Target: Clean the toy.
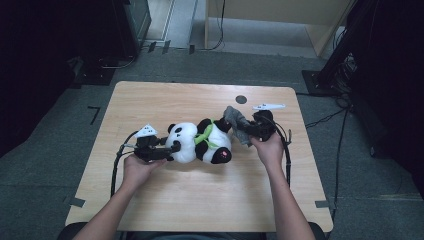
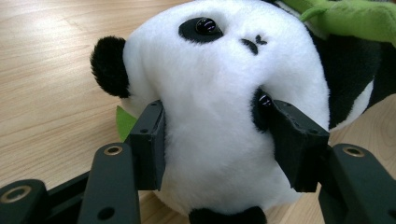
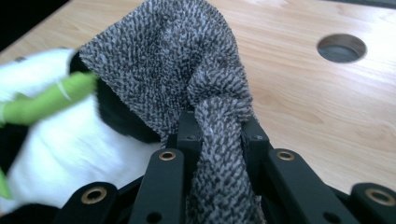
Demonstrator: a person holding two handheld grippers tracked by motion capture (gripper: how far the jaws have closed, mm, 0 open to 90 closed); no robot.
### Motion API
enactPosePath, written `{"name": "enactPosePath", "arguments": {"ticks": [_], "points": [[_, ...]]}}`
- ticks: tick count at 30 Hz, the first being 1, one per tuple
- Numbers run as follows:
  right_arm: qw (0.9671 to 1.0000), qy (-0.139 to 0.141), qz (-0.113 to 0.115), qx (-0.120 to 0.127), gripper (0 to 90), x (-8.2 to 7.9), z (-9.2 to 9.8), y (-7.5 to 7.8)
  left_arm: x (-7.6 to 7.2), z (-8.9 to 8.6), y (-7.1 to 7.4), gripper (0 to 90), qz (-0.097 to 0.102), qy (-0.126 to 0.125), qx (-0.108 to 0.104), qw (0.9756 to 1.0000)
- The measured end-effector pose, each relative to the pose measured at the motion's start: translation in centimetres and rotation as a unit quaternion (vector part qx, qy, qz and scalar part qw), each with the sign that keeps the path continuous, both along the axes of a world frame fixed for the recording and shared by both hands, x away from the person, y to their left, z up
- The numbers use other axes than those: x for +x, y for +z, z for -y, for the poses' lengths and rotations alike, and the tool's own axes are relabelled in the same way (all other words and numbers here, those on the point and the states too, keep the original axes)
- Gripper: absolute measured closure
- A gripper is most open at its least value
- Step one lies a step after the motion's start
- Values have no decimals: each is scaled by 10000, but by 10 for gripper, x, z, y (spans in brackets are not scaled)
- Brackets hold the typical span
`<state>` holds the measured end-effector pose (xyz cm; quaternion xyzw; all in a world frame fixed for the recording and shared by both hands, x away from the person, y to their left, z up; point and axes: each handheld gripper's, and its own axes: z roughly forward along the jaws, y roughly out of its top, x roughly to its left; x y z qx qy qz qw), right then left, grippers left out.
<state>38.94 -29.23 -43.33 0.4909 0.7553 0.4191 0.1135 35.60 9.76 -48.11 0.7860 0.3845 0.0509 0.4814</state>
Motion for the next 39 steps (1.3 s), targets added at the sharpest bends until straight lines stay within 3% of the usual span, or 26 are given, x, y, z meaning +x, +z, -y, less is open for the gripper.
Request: {"name": "enactPosePath", "arguments": {"ticks": [4, 8, 10, 14, 18, 22, 27, 29, 34, 39], "points": [[9998, -136, -115, 22, 762, -1, 10, -2, 1, 0, 0, 425, -28, 5, -14, 10000], [9994, -135, 177, 248, 762, -10, 13, 12, 2, 0, 0, 425, -51, 17, -40, 10000], [9986, -53, 361, 380, 762, -15, 10, 23, 2, 0, 0, 425, -65, 20, -39, 10000], [9968, 250, 634, 416, 760, -24, -4, 37, 3, 0, 1, 425, -64, 13, -20, 10000], [9942, 690, 712, 424, 759, -29, -28, 42, 3, 0, 1, 424, -70, 21, -19, 10000], [9918, 1065, 631, 315, 755, -29, -50, 33, 3, 1, 1, 424, -85, 34, -37, 10000], [9920, 1214, 331, 87, 752, -24, -64, 11, 3, 1, 1, 421, -104, 43, -37, 9999], [9912, 1224, 496, 84, 753, -25, -64, 4, 3, 1, 1, 421, -112, 48, -49, 9999], [9922, 1187, 320, 216, 756, -23, -58, -2, 2, 2, 1, 423, -116, 61, -41, 9999], [9920, 1221, 308, 106, 759, -24, -55, -4, 1, 0, -1, 422, -88, 35, -73, 9999]]}}
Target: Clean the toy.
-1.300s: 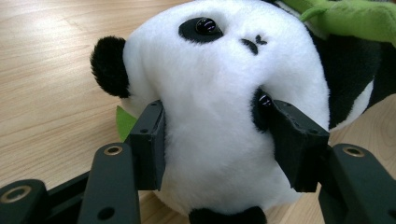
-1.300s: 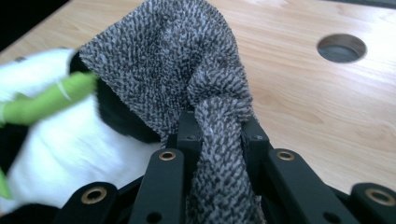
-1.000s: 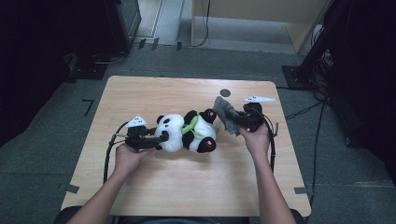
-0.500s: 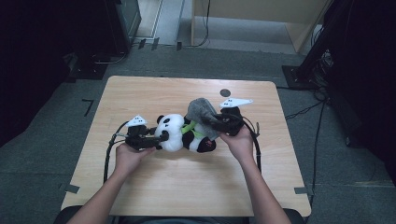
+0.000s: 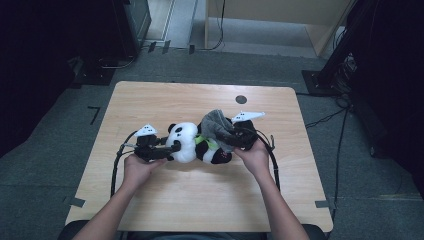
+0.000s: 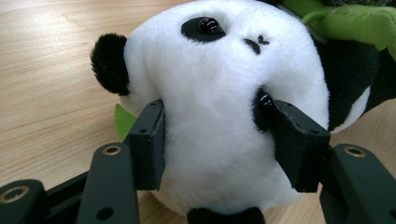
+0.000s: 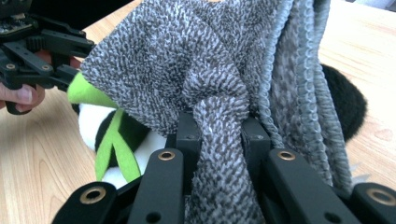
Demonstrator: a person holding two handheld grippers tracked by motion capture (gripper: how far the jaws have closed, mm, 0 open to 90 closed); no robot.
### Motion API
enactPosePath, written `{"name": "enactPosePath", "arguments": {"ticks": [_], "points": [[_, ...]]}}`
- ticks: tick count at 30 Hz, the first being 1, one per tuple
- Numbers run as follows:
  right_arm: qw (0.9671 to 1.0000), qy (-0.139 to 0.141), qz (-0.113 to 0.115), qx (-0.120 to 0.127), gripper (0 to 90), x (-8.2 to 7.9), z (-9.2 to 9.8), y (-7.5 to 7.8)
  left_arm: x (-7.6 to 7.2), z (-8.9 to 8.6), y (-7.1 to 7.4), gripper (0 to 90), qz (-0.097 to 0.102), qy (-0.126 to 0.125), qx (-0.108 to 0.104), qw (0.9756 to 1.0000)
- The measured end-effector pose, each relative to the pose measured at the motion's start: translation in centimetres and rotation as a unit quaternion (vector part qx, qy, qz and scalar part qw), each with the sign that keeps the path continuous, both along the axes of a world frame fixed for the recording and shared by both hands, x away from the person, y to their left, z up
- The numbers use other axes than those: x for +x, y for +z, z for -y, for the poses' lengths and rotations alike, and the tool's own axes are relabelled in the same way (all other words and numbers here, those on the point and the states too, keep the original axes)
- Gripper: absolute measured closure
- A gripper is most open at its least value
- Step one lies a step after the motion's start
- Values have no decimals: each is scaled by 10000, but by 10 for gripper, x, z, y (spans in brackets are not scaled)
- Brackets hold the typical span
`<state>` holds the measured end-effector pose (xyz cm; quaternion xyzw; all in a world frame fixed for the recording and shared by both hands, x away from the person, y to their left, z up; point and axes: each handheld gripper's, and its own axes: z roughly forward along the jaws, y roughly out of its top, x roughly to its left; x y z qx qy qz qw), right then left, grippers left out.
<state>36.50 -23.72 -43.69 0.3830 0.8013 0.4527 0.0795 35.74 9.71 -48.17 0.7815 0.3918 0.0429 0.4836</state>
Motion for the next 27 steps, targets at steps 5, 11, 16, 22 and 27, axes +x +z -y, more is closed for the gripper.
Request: {"name": "enactPosePath", "arguments": {"ticks": [5, 11, 16, 22, 27], "points": [[9999, -4, -117, 27, 761, 0, 10, -3, 1, 0, 0, 421, -18, 5, -8, 10000], [9994, -223, -136, -225, 764, -1, 19, -8, 4, 0, 1, 421, -98, 38, -81, 9999], [9988, -310, -329, -164, 766, 0, 27, -15, 4, 0, 1, 421, -125, 24, -78, 9999], [9979, -349, -554, -26, 766, -1, 35, -22, 4, 0, 2, 420, -120, 5, -17, 9999], [9964, -493, -618, -309, 766, -2, 36, -26, 5, 0, 2, 419, -159, 4, -35, 9999]]}}
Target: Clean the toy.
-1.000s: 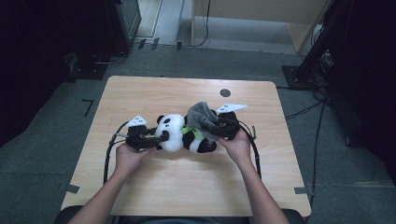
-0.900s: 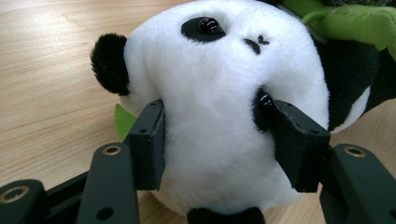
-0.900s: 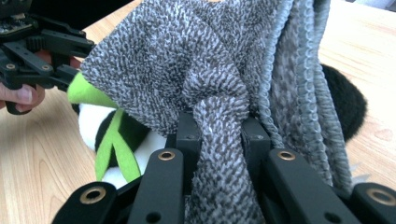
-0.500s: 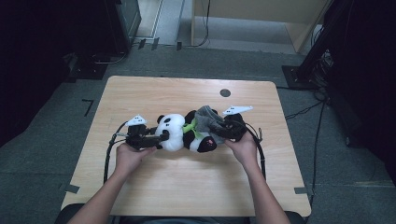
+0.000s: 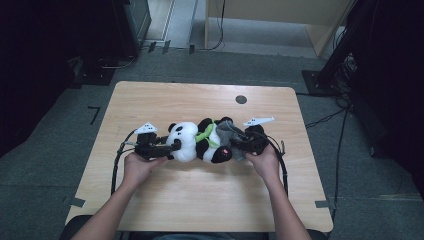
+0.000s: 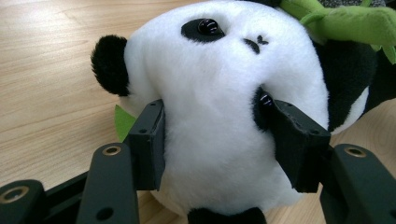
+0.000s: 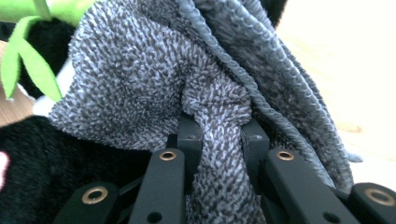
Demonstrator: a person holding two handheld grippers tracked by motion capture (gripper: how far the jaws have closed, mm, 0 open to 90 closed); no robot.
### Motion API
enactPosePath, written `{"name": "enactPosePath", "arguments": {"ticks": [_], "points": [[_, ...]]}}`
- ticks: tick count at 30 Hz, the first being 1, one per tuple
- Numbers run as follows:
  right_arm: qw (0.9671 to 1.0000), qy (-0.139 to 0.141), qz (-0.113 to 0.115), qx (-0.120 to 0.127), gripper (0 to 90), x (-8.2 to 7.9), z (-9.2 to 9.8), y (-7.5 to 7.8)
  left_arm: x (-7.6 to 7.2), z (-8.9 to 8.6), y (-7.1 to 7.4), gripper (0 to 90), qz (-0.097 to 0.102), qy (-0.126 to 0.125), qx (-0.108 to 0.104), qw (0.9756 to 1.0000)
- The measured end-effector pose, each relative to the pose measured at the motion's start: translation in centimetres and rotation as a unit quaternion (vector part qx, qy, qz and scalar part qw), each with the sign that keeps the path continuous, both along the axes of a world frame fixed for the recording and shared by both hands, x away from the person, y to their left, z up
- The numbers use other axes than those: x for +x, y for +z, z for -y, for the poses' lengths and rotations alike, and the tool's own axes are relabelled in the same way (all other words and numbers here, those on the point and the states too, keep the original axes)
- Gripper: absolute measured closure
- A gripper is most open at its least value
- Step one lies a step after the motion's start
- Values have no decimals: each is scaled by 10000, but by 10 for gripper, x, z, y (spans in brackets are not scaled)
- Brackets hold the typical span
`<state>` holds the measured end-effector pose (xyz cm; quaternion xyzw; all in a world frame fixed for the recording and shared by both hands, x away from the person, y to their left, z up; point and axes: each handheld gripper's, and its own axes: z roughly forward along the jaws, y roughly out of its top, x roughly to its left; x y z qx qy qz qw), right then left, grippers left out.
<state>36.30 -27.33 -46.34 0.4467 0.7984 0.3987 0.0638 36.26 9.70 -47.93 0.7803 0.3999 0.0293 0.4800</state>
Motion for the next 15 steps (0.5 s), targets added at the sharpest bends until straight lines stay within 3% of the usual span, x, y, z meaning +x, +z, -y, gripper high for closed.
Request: {"name": "enactPosePath", "arguments": {"ticks": [2, 6, 9, 12, 15], "points": [[10000, 10, -49, 69, 766, 1, 3, -2, 0, -1, 0, 416, 3, -33, -9, 10000], [9996, -102, -266, -53, 765, 2, 9, -9, 1, -1, 0, 417, -7, -42, -7, 10000], [9987, -162, -476, 103, 765, 5, 16, -15, 1, -1, 0, 417, -24, -47, -7, 10000], [9971, -336, -664, -156, 765, 8, 23, -20, 1, -2, 0, 417, -23, -57, 4, 10000], [9957, -594, -690, -189, 766, 10, 33, -20, 1, -2, 0, 416, -17, -65, 7, 10000]]}}
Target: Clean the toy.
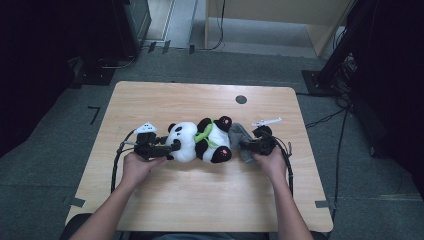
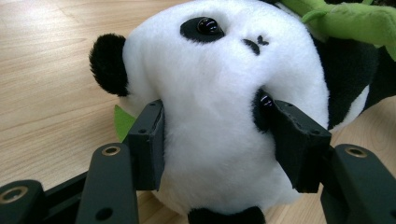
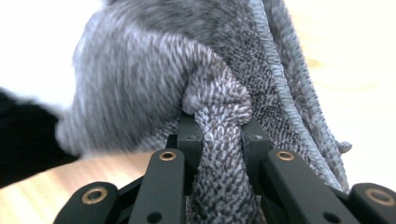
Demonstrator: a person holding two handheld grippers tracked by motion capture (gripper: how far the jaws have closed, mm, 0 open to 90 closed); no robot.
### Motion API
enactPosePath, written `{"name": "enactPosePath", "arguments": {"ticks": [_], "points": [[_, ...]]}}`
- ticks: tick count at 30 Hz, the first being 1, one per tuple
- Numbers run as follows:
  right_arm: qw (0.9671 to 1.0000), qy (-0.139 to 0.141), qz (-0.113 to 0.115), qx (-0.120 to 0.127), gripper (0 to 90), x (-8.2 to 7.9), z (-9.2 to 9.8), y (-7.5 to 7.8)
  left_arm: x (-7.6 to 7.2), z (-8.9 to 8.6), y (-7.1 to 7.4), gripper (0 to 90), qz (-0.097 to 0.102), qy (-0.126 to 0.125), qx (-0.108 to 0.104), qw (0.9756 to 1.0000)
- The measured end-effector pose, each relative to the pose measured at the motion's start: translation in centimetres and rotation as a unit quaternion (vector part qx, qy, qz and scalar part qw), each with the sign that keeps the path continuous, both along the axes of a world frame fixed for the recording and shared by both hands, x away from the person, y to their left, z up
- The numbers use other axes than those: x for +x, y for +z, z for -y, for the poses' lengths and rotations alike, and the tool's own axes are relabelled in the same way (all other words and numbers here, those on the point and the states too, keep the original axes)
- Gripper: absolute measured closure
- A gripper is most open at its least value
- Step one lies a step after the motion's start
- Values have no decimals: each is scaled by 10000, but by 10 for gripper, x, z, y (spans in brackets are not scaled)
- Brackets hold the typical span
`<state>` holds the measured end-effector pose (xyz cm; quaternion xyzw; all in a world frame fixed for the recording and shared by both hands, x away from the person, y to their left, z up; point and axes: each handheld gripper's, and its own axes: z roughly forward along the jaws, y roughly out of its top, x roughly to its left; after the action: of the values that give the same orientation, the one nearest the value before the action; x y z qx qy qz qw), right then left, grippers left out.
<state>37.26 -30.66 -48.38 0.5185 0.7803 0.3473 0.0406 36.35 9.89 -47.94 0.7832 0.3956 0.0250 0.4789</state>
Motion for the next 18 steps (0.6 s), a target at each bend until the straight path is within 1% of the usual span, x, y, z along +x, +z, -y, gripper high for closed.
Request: {"name": "enactPosePath", "arguments": {"ticks": [1, 2, 4, 5, 7, 8, 9, 10, 12, 14, 18], "points": [[10000, -89, 39, 1, 768, 0, 4, 1, 0, 0, 0, 416, 2, 0, 1, 10000], [9998, -184, 63, 39, 768, 0, 8, 2, 0, 0, 0, 416, 2, 1, -1, 10000], [9993, -304, 180, 140, 769, 0, 16, 7, 0, 0, 0, 416, 0, 8, -6, 10000], [9987, -356, 295, 202, 769, -1, 18, 10, 0, 0, 0, 416, 1, 8, -6, 10000], [9974, -438, 457, 343, 769, -3, 22, 17, 0, 0, 0, 416, -2, 8, -8, 10000], [9967, -462, 557, 356, 769, -4, 23, 21, 0, 0, 0, 416, -2, 6, -7, 10000], [9964, -479, 626, 326, 768, -4, 23, 24, 0, 0, 0, 416, 0, 10, -10, 10000], [9957, -493, 741, 263, 768, -4, 23, 29, 0, 0, 0, 416, 3, 10, -12, 10000], [9938, -524, 890, 403, 768, -3, 23, 37, 0, 0, -1, 416, 7, 11, -35, 10000], [9922, -492, 1035, 499, 768, -4, 19, 46, -1, 0, -1, 416, 28, 25, -30, 10000], [9893, -255, 1313, 587, 768, -6, 4, 64, -1, 0, -1, 415, 33, 45, -38, 10000]]}}
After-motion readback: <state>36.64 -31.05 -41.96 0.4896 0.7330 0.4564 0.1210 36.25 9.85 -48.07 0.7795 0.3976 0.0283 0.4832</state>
